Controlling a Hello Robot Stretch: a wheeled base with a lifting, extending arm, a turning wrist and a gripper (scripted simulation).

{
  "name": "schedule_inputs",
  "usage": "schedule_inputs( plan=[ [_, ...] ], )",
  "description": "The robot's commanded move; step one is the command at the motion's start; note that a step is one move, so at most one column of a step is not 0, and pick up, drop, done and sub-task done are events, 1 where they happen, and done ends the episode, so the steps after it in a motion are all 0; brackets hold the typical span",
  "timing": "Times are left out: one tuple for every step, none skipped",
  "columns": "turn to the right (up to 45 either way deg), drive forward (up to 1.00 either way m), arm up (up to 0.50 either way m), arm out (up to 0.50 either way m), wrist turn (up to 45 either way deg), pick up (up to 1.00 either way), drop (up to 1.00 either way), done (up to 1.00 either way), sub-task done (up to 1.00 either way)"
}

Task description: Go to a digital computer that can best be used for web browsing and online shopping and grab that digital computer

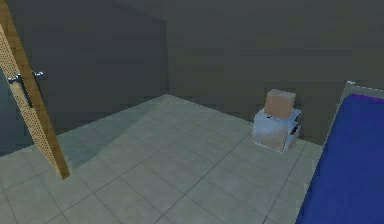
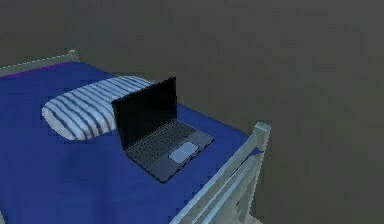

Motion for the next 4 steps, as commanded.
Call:
schedule_inputs(
  plan=[
    [0.0, 0.0, 0.5, 0.0, 0.0, 0.0, 0.0, 0.0, 0.0],
    [0.0, 0.0, 0.36, 0.0, 0.0, 0.0, 0.0, 0.0, 0.0],
    [0.0, 0.0, 0.0, 0.26, 0.0, 0.0, 0.0, 0.0, 0.0],
    [0.0, 0.0, 0.0, 0.0, 45.0, 0.0, 0.0, 0.0, 0.0]
  ],
)
